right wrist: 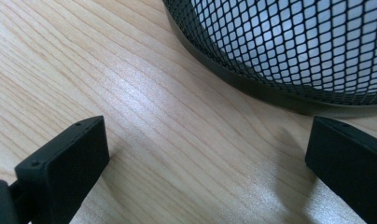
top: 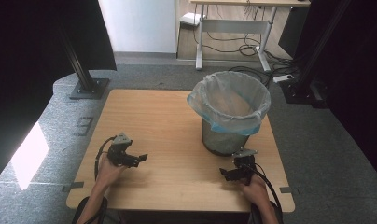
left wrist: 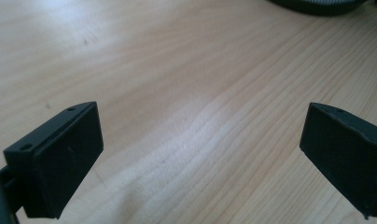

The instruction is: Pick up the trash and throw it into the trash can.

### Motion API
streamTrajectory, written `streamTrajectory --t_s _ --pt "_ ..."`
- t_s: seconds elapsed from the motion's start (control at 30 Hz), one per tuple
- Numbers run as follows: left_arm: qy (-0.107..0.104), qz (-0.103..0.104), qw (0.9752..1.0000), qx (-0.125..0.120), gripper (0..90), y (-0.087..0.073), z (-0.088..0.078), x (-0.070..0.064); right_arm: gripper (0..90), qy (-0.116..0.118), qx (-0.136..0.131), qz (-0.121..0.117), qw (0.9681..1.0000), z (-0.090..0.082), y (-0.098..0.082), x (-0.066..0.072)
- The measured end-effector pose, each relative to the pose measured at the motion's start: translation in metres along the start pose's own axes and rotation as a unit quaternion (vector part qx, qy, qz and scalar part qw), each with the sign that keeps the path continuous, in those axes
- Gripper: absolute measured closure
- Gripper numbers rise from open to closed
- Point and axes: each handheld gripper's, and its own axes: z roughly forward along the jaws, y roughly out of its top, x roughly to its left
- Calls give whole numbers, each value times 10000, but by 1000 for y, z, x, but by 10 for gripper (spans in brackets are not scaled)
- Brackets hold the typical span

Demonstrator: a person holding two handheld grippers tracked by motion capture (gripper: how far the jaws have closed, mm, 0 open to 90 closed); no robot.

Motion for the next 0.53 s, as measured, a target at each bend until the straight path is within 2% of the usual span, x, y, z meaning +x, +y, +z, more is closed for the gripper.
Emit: streamTrajectory --t_s 0.13,0.23,0.3,0.37,0.53 --pt "58 13 9997 228 0 -14 12 -3 0 1 0 1 10000 0 0 0" --pt "140 153 9987 471 0 -19 19 -7 0 0 2 4 10000 0 0 0" --pt "242 285 9969 694 0 -20 24 -11 0 0 1 2 10000 0 0 0" --pt "302 412 9961 726 0 -19 26 -14 0 0 1 2 10000 0 0 0" --pt "260 314 9961 778 0 -19 27 -14 0 1 0 6 10000 0 0 0"
